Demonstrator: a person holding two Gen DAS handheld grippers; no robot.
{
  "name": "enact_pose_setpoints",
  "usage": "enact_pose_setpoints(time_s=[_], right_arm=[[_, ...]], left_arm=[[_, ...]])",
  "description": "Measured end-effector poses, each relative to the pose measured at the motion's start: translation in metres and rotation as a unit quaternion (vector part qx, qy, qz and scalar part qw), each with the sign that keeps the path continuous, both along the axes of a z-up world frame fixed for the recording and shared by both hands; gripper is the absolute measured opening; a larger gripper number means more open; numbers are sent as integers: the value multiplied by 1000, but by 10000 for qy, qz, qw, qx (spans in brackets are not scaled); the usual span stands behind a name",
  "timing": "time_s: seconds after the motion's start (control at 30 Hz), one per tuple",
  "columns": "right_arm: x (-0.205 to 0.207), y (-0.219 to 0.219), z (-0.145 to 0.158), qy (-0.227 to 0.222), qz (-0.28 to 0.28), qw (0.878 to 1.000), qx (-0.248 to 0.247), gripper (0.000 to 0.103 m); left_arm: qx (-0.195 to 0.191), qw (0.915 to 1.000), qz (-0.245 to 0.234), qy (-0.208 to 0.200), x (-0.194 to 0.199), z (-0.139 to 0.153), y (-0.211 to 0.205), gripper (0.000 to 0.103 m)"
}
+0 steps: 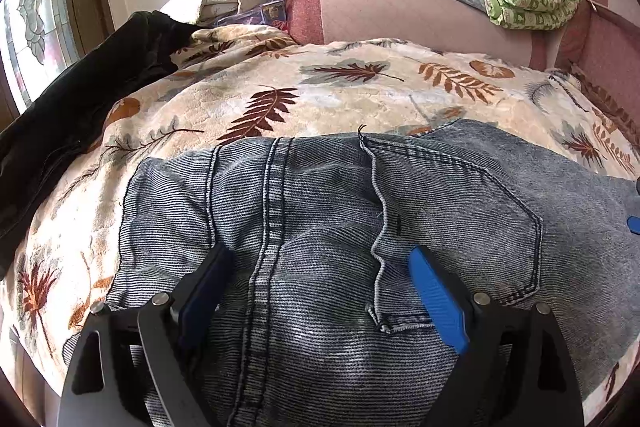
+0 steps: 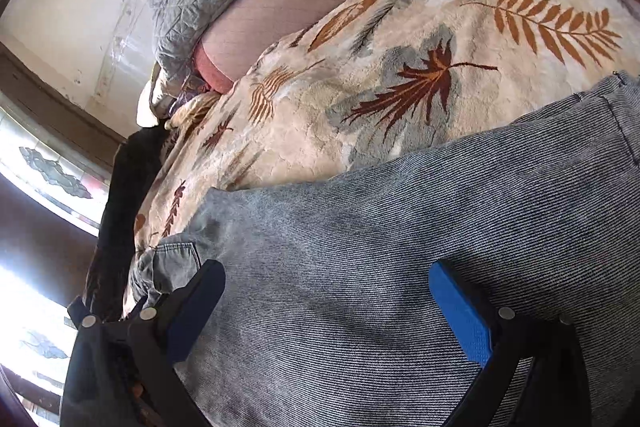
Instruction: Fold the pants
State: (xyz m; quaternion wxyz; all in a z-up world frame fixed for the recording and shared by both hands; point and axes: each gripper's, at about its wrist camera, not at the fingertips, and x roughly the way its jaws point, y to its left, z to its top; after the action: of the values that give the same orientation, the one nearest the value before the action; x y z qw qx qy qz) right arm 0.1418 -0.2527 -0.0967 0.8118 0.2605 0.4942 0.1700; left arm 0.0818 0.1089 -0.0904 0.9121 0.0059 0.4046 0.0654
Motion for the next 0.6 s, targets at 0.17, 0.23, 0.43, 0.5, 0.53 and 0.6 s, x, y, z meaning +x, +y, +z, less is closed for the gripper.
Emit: enact_pose_setpoints(time_s=[0.17,0.23,0.43,0.5,0.53,0.6], right_arm=[[-1,21,44,1069,1515,9531,-2393,102],[-16,41,52,646,2356,9089,-3380,102],[-69,6,83,-1720,-314,9810,-844,102],[-54,1,82,-1050,-739,9910,-372,103],[-37,7,87,-763,-260,9961,-364,103],[-18,10,101,-757,148,9935,-835,103]], left_arm=[[15,9960,-827,345,-11,66,-6,90],[180,9960,-868,-103,-20,93,-10,90],[-1133,9884,-175,-993,-43,104,-8,90],[-1389,9876,-509,-532,-33,104,-15,90],[-1291,9881,-670,-504,-31,107,-19,90],[-921,9921,-781,-348,-27,112,-27,90]])
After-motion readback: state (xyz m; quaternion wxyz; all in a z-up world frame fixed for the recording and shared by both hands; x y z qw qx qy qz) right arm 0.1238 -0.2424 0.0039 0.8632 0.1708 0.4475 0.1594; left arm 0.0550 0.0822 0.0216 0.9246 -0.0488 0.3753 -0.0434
